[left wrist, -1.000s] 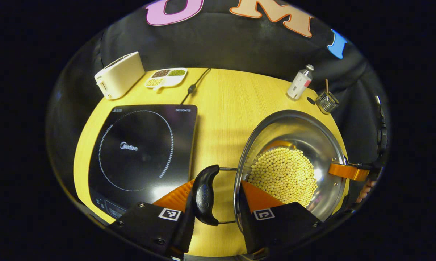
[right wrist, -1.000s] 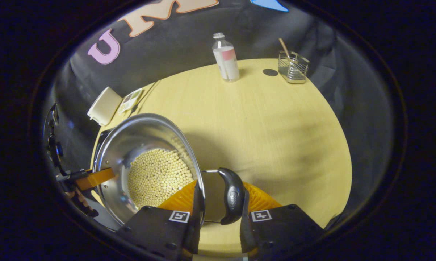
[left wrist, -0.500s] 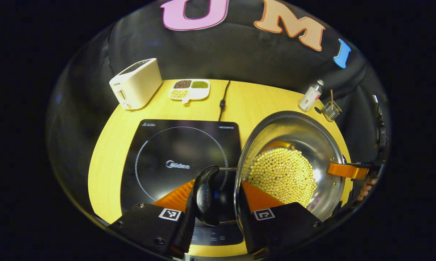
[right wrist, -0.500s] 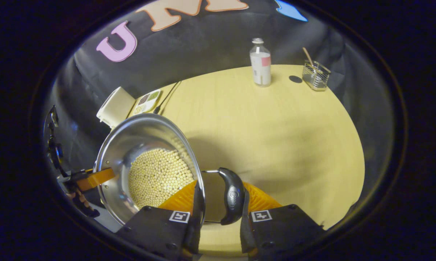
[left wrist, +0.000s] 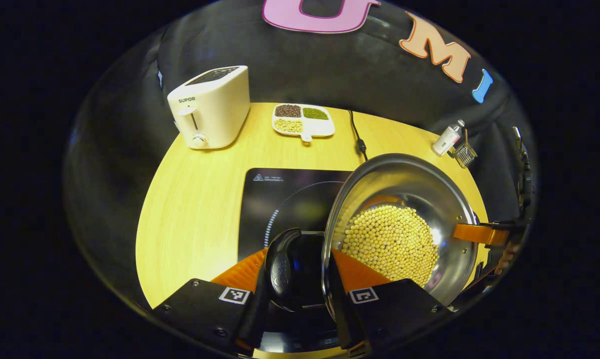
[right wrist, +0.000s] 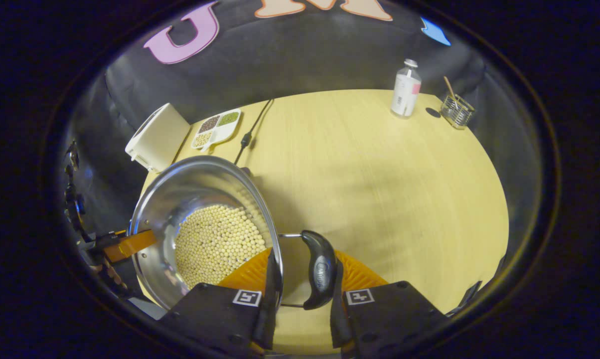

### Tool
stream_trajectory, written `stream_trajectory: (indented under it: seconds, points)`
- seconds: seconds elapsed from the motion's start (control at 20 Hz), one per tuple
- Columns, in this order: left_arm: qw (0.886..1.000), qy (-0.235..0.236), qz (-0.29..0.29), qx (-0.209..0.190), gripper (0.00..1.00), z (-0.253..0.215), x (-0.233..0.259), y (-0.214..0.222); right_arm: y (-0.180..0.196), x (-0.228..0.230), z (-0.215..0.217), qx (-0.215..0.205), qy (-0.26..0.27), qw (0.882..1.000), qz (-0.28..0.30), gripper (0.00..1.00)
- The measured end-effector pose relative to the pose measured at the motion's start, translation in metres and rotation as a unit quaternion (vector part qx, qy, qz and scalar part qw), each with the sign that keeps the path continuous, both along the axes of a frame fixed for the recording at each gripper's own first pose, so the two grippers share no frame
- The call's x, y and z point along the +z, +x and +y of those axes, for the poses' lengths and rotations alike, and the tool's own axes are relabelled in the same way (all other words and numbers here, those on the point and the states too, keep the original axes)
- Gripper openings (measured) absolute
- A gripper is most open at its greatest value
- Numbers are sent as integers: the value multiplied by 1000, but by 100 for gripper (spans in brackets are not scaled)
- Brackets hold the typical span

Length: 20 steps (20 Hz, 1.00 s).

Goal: First push the handle of the pot to place it horizontally, then grasp the pot with both hands and set it on the induction cooktop.

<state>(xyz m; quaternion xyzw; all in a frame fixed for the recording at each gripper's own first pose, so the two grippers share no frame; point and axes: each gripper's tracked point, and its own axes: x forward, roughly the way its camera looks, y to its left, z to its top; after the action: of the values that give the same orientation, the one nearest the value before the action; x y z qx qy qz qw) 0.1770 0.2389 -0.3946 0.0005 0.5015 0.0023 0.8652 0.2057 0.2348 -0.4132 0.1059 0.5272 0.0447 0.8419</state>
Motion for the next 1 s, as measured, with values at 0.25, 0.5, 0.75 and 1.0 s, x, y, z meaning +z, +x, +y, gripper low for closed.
stream_trajectory:
  seconds: [0.25, 0.5, 0.75, 1.0]
  points:
    - [1000, 6, -15, -15, 58, 37, 5, 11, 0, 6, 35, -9, -5, 1000, 3, 41]
    - [999, 15, -24, -18, 58, 46, 14, 12, 8, 8, 48, -14, -6, 1000, 1, 41]
    - [1000, 16, -17, -15, 61, 46, 15, 9, 6, 10, 48, -13, -1, 1000, 2, 43]
    - [997, 51, -63, 0, 69, 49, 36, 11, 10, 24, 57, -25, 38, 999, -23, 57]
